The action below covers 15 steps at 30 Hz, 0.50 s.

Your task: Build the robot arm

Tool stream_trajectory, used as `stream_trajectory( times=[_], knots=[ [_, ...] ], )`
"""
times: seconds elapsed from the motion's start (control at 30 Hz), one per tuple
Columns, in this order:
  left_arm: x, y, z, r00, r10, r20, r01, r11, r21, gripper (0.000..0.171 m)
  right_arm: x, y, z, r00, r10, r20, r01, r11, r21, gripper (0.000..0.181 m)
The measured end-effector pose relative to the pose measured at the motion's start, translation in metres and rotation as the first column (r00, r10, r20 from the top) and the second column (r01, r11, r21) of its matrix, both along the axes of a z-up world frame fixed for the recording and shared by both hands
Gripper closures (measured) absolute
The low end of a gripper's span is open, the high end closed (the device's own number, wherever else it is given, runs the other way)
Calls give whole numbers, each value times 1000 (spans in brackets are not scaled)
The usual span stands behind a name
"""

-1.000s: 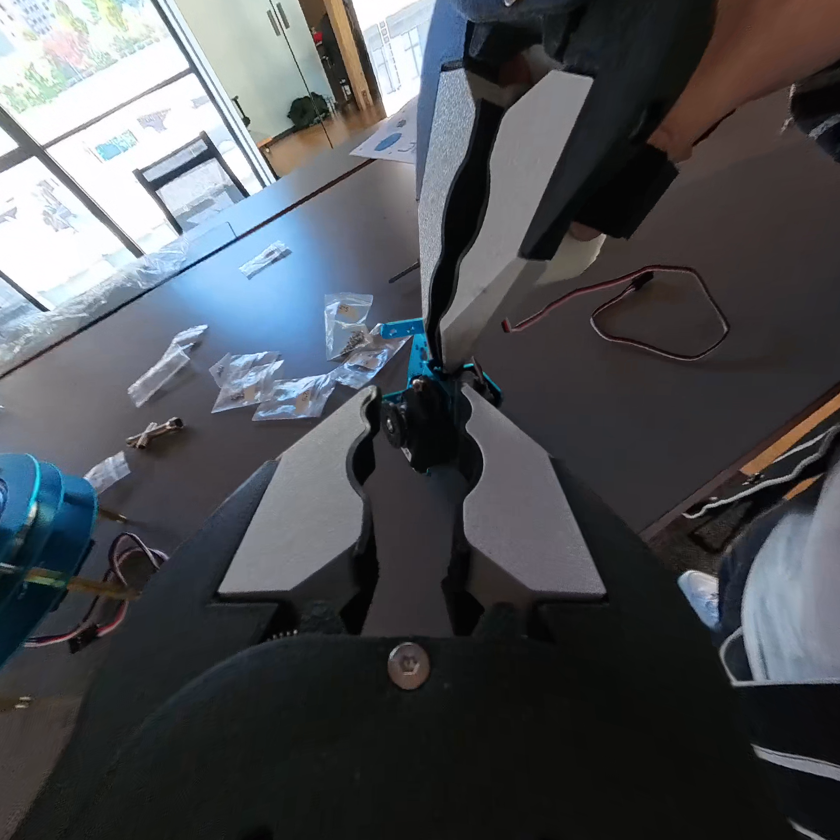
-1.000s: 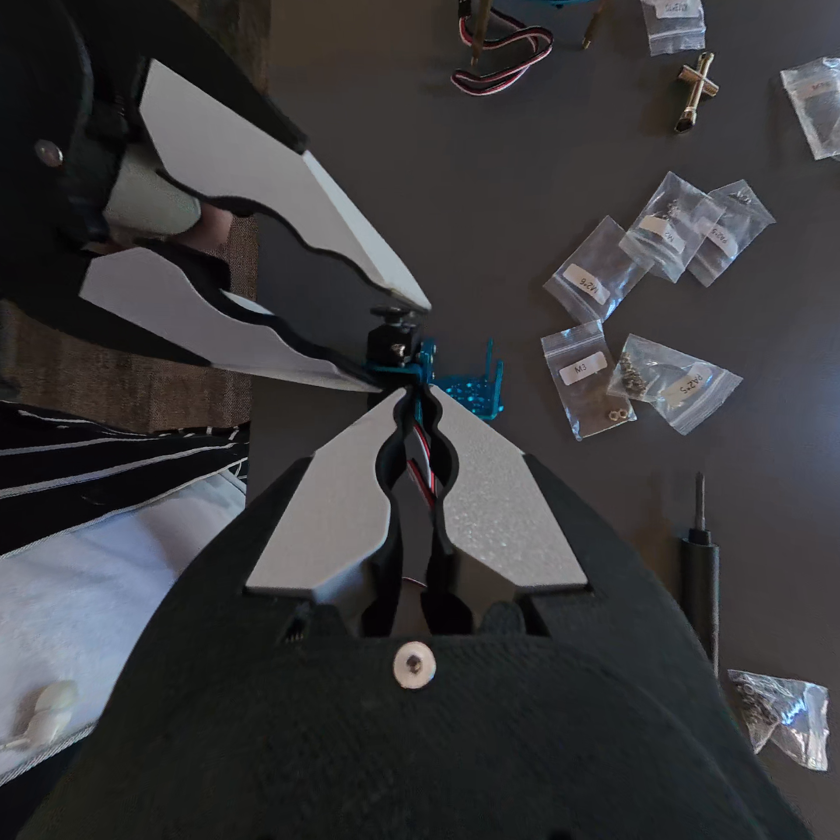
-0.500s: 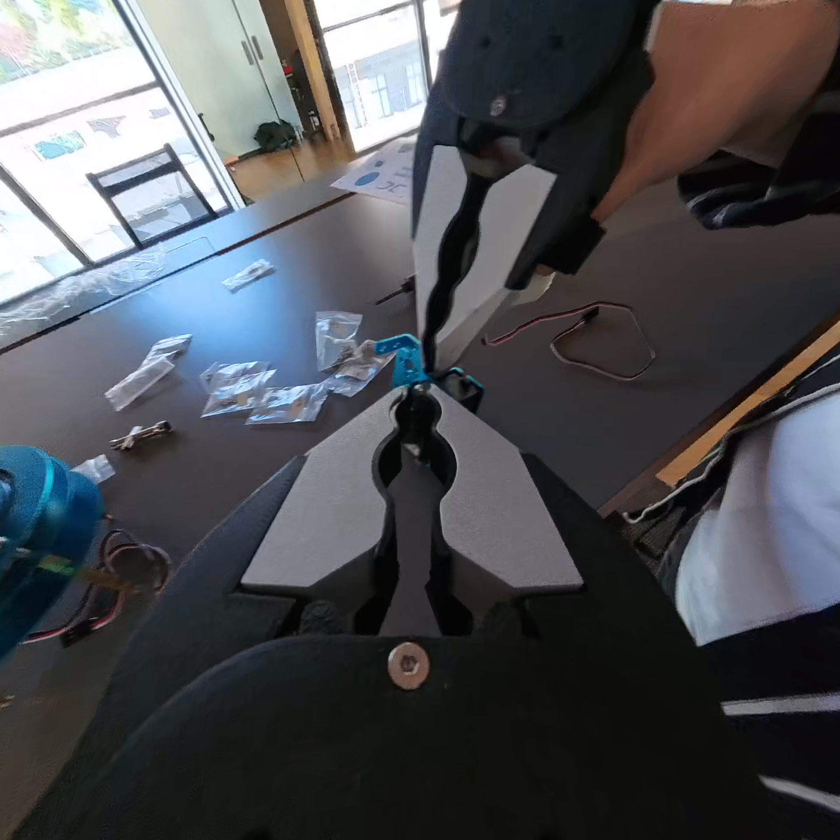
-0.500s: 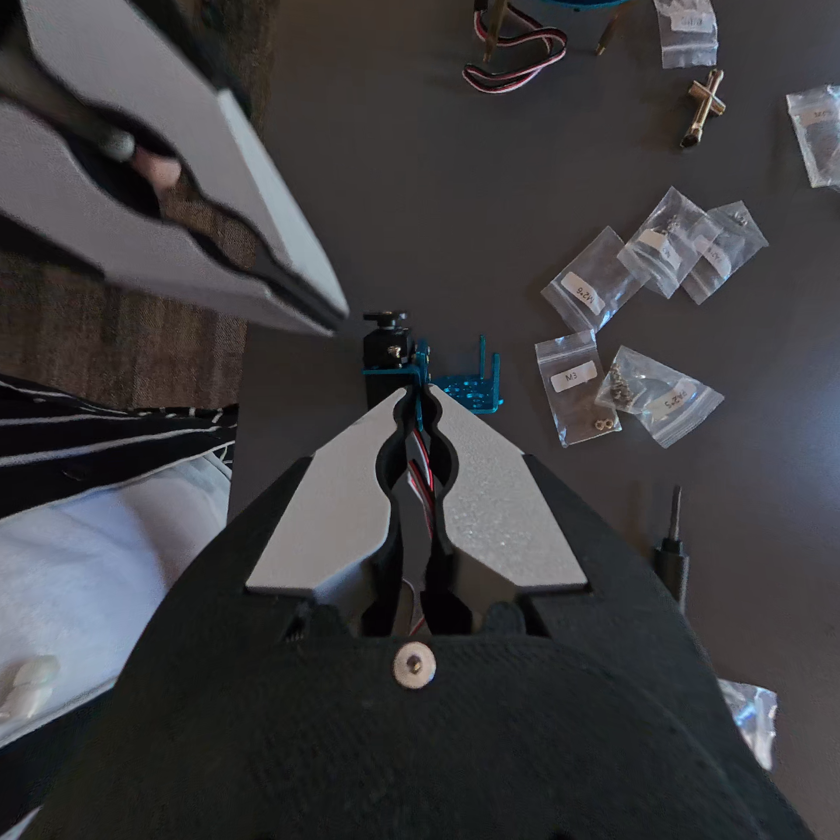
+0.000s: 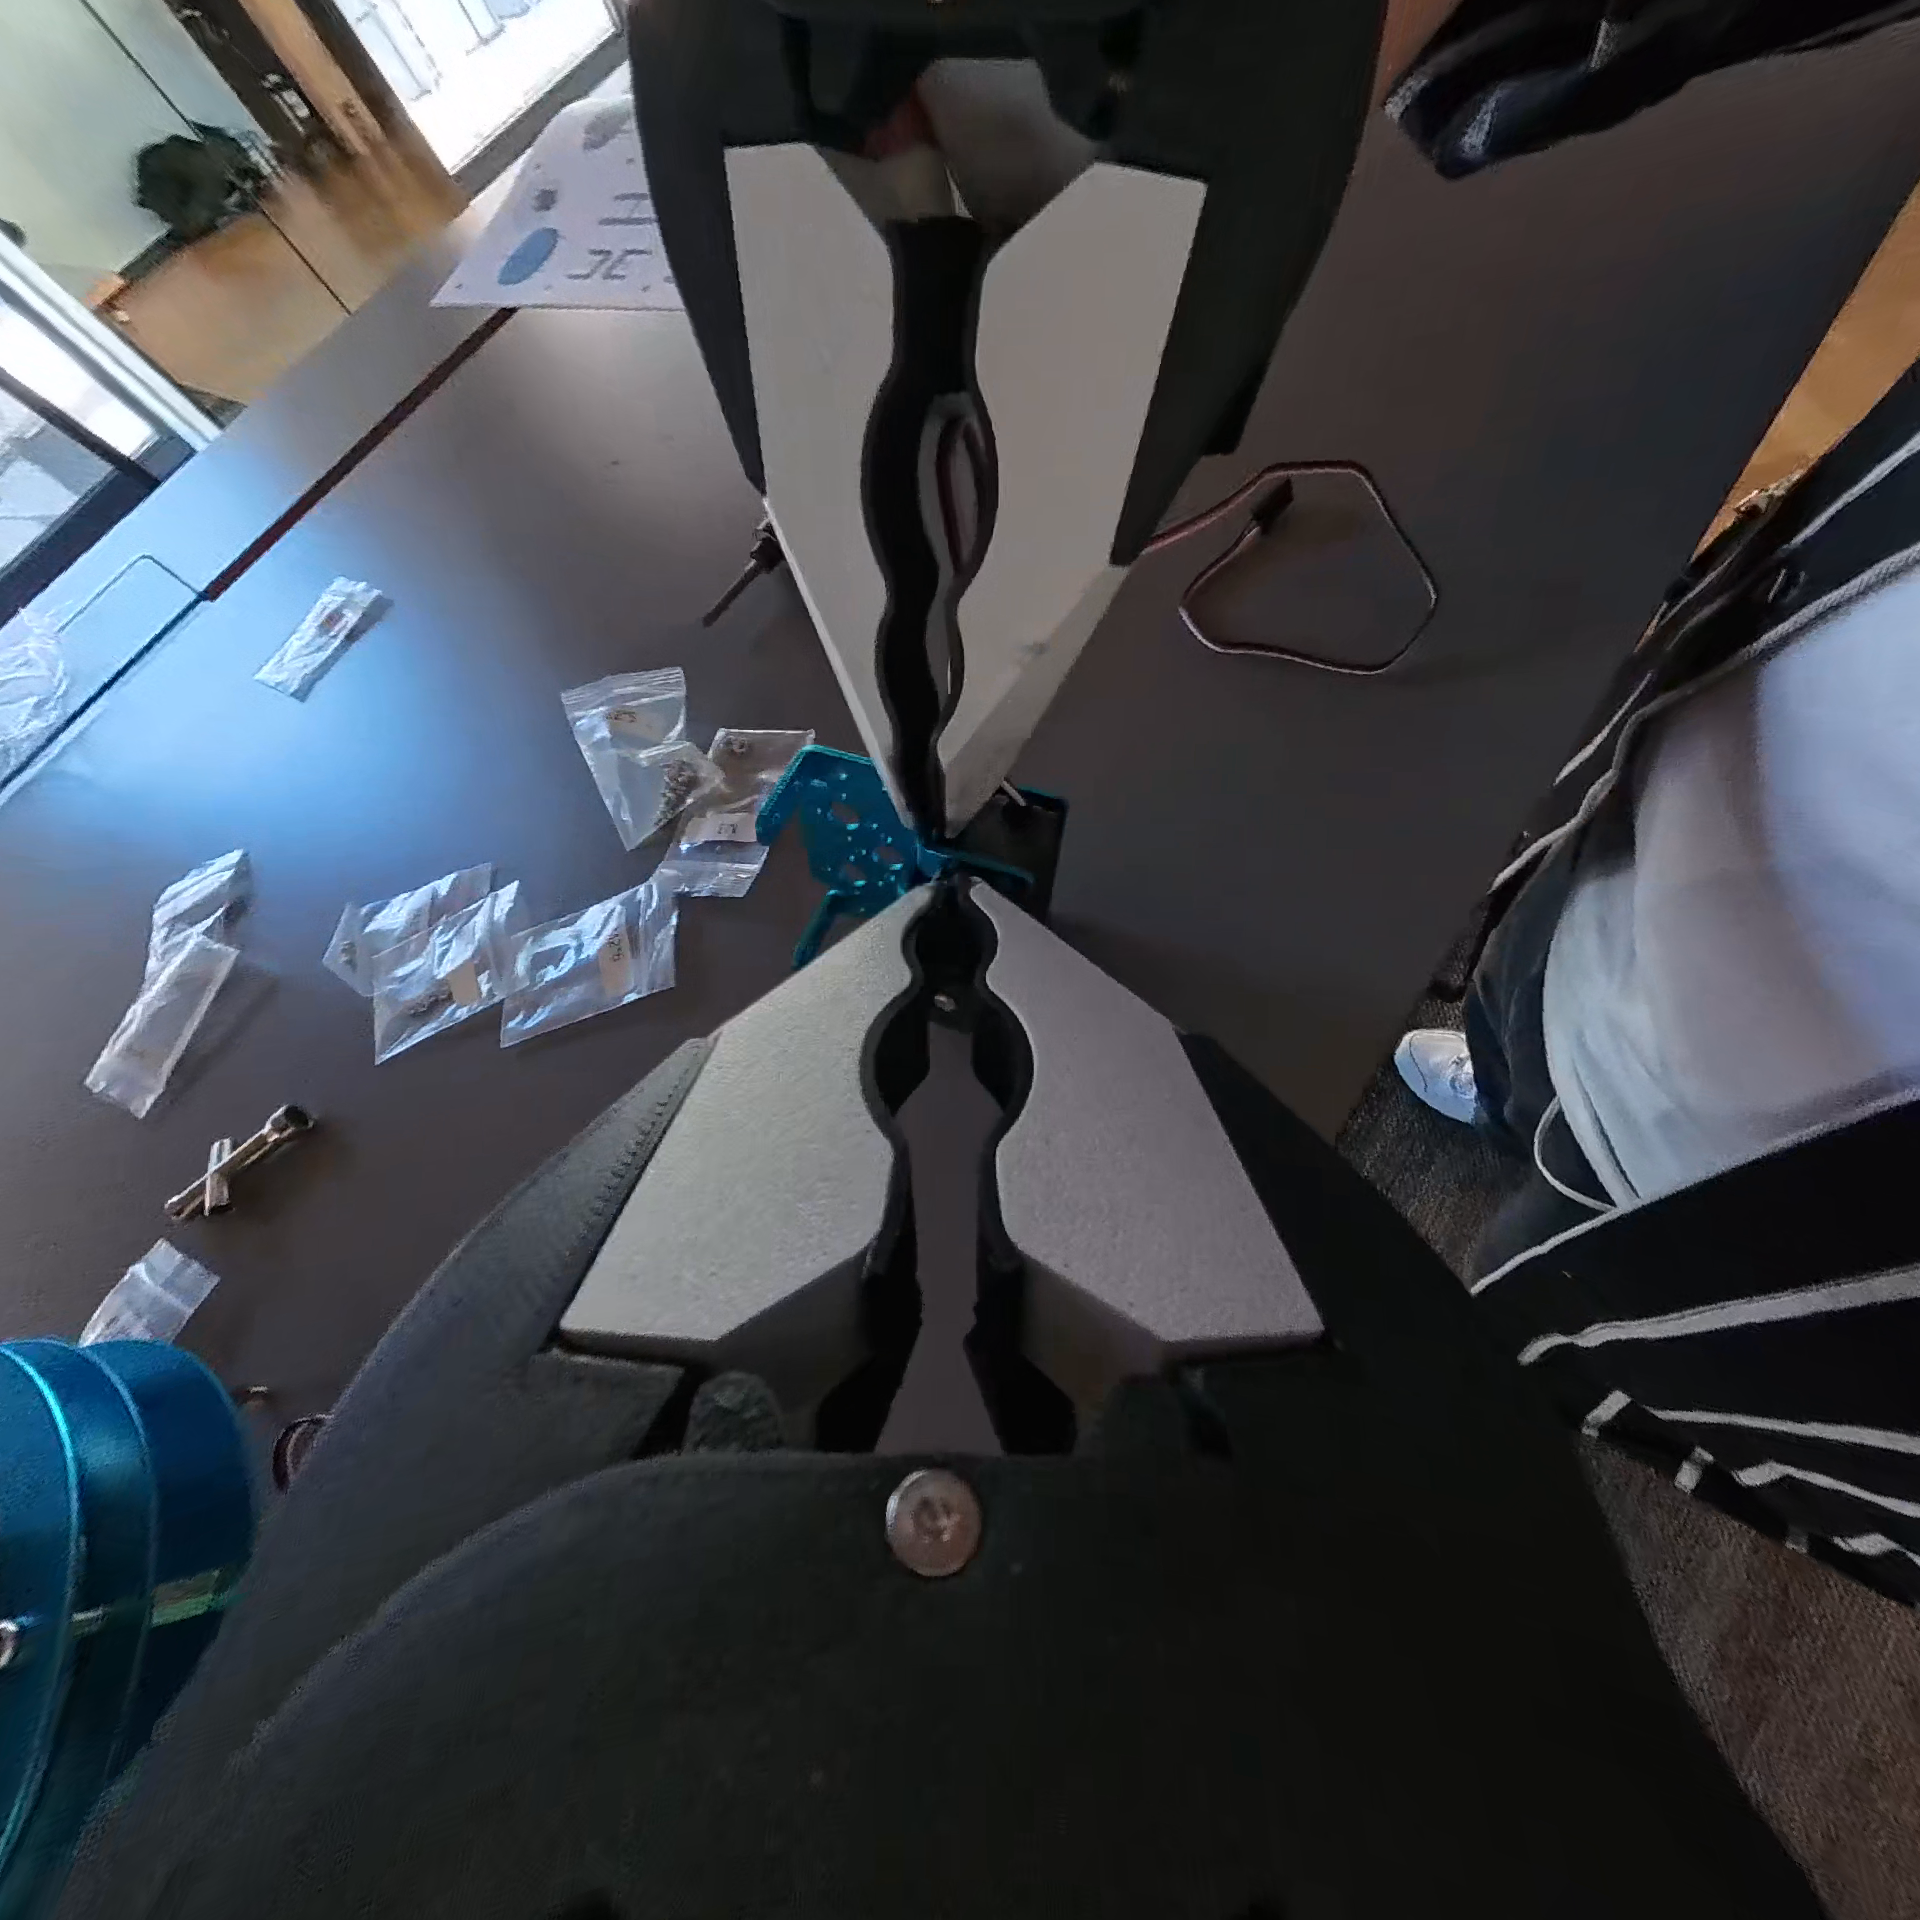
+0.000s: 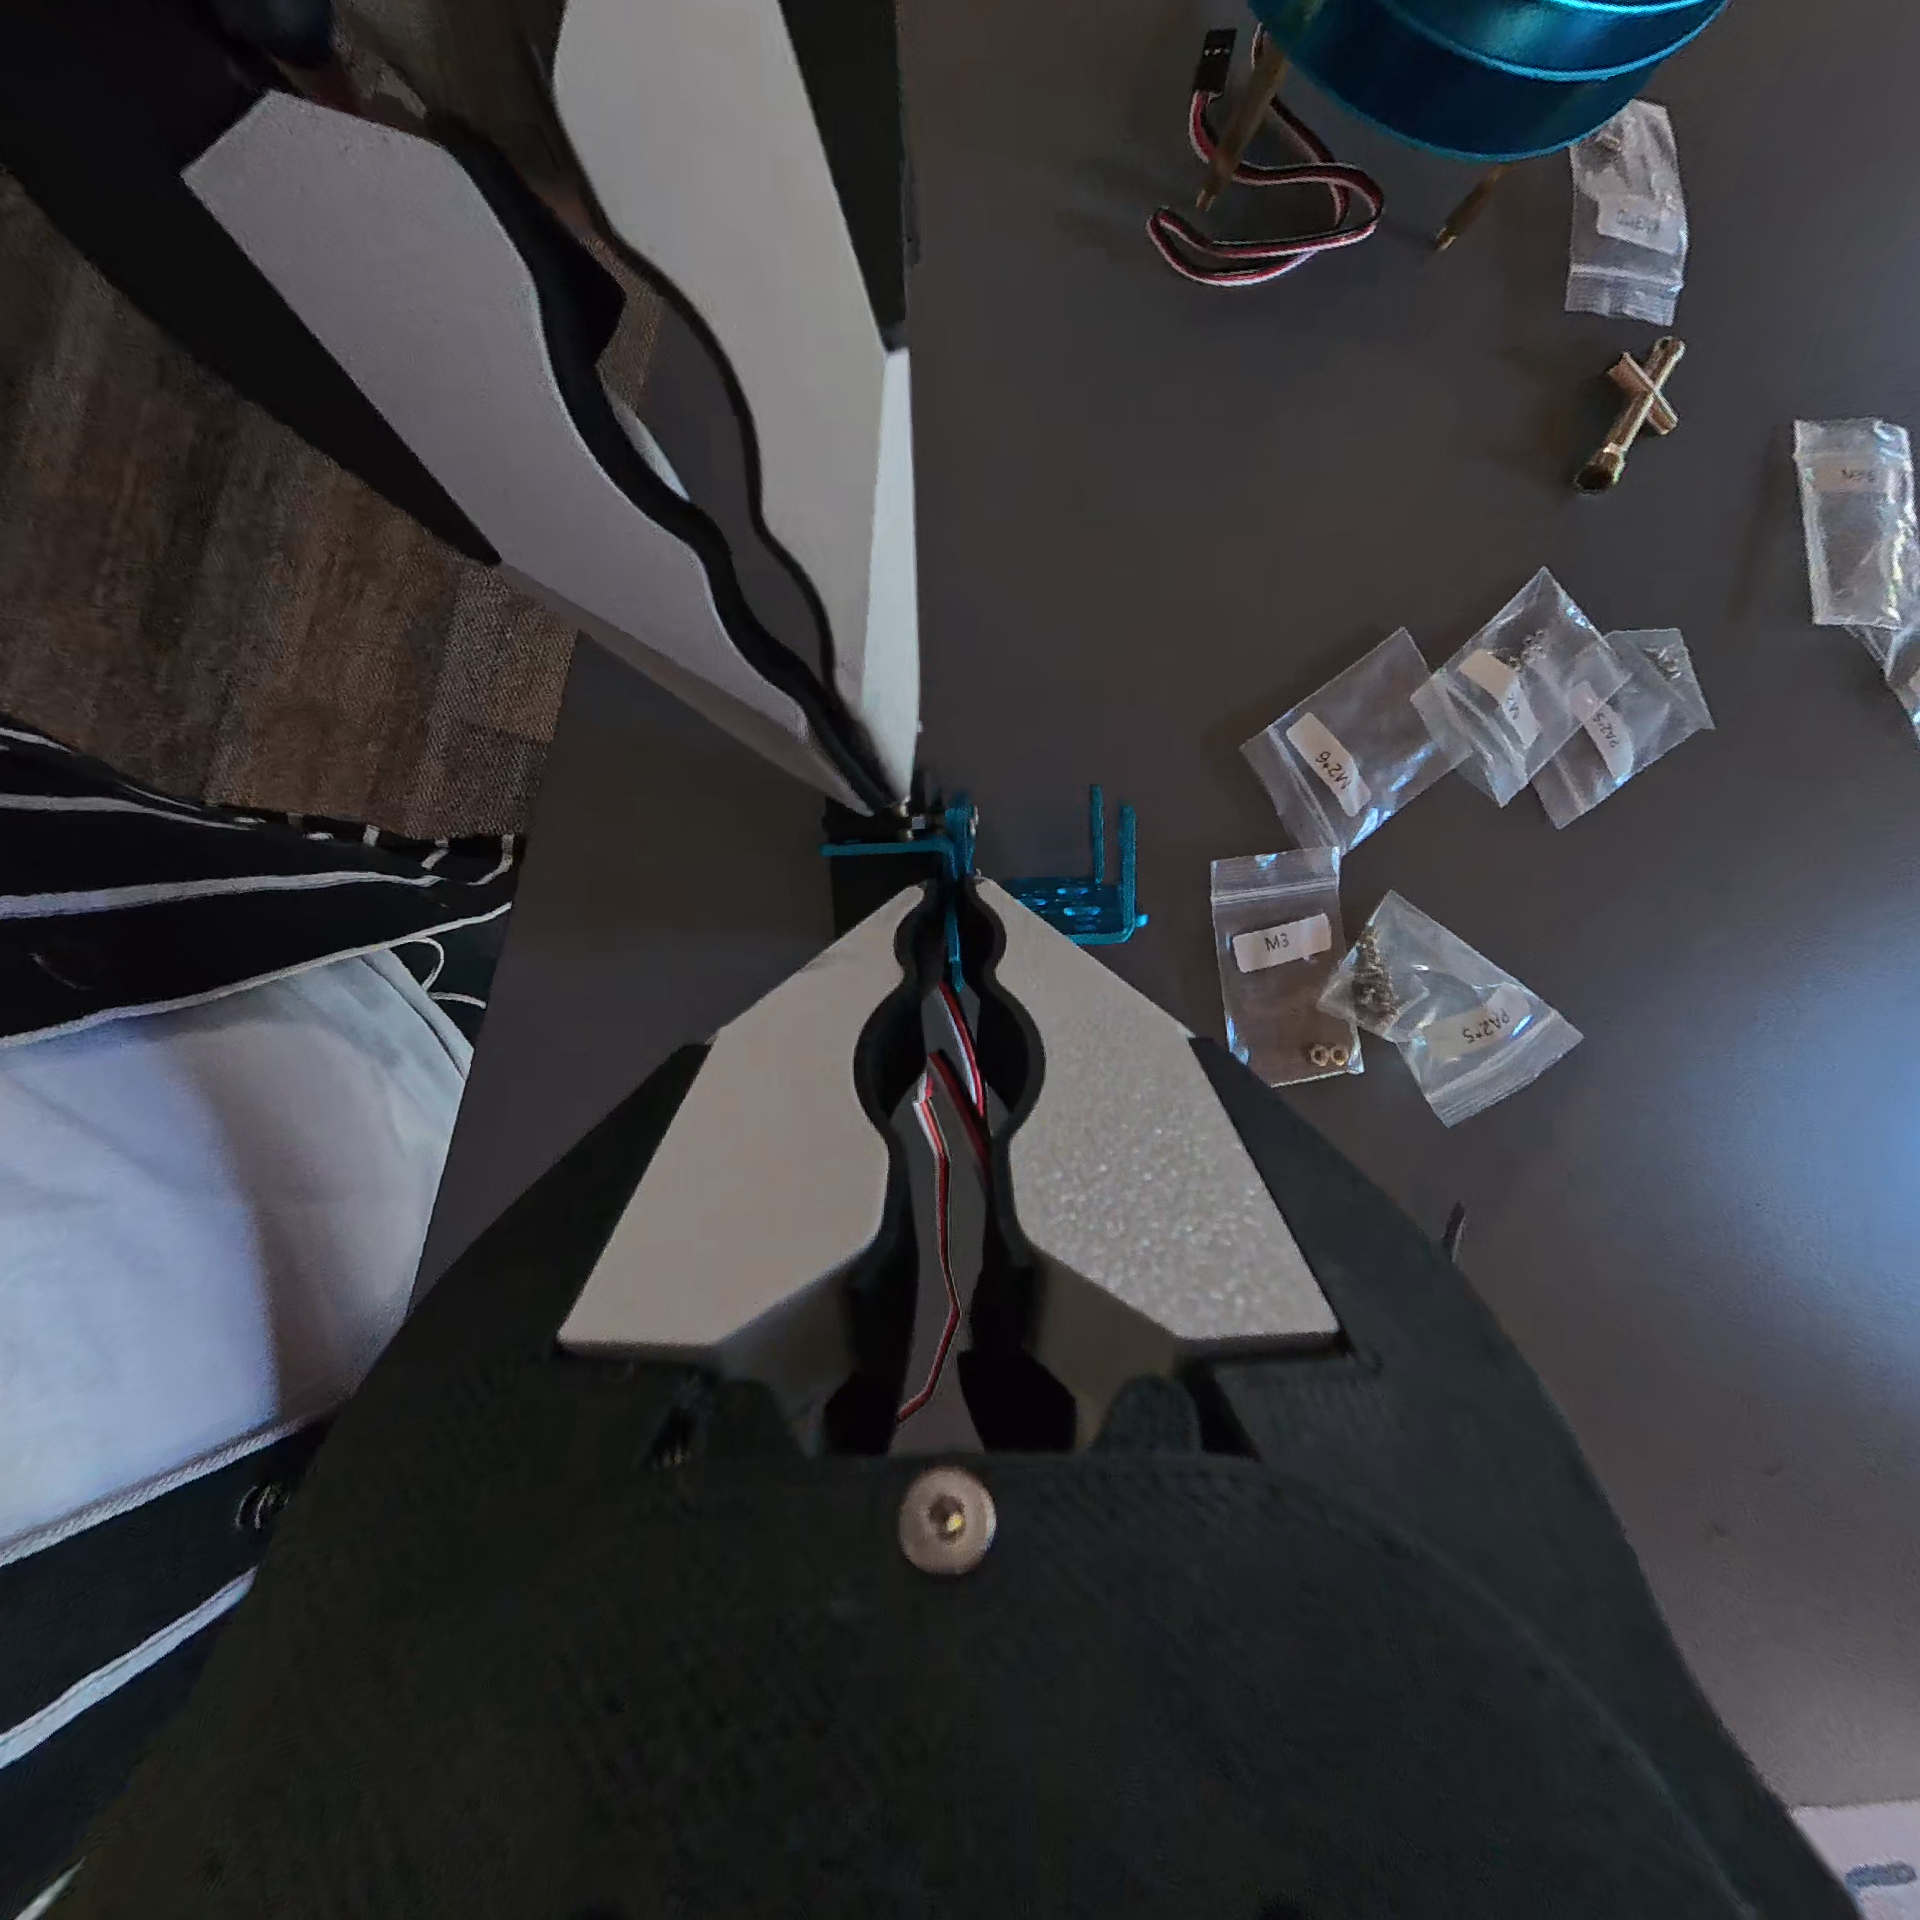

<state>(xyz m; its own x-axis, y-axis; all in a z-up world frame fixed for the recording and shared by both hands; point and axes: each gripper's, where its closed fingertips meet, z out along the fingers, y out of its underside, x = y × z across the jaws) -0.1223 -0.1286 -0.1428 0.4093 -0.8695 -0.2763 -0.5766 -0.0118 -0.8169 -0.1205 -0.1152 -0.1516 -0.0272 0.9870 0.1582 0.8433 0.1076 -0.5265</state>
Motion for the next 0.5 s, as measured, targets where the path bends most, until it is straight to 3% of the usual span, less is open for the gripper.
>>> stream_trajectory(
  times=[0.4, 0.5],
  knots=[
    [-2, 4, 0, 996, -88, 23, 89, 996, -20, 171, -2, 4, 0, 999, 50, -7, -50, 998, 31, 180],
    [-5, 7, -1, 998, -63, 15, 63, 998, -18, 159, -2, 5, 0, 999, 36, -14, -36, 999, 20, 180]
  ],
)
